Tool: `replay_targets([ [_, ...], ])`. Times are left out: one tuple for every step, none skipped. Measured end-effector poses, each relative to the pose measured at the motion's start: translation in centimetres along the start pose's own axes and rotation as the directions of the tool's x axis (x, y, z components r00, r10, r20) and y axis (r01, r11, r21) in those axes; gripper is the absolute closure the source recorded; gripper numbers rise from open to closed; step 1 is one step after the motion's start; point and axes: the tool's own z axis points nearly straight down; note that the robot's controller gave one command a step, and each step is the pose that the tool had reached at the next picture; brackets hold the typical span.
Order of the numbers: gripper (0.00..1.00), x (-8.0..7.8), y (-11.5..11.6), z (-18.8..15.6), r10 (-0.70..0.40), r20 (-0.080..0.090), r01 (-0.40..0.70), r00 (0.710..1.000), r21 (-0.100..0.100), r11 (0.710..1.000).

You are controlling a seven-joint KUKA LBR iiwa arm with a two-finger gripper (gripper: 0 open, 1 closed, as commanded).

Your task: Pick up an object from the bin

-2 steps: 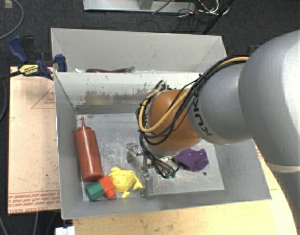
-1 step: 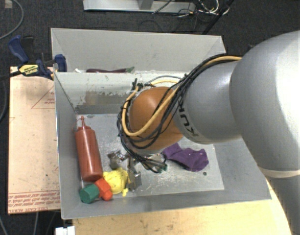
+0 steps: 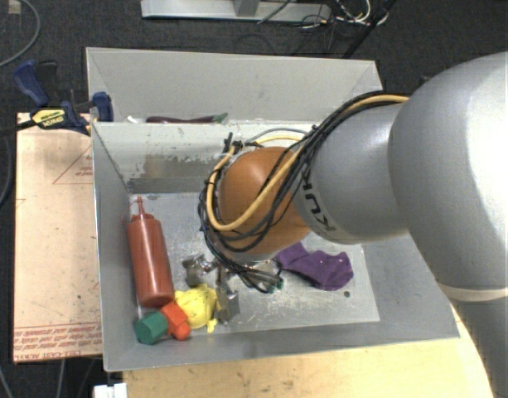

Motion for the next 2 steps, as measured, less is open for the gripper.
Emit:
replay_targets([
  [1.00, -0.1, 0.6, -2.9, -0.009, -0.006, 0.009, 1.000, -0.001, 1.000],
  [1.00, -1.0, 0.6, -4.1, 0.000, 0.006, 0.000, 1.000, 0.001, 1.000],
])
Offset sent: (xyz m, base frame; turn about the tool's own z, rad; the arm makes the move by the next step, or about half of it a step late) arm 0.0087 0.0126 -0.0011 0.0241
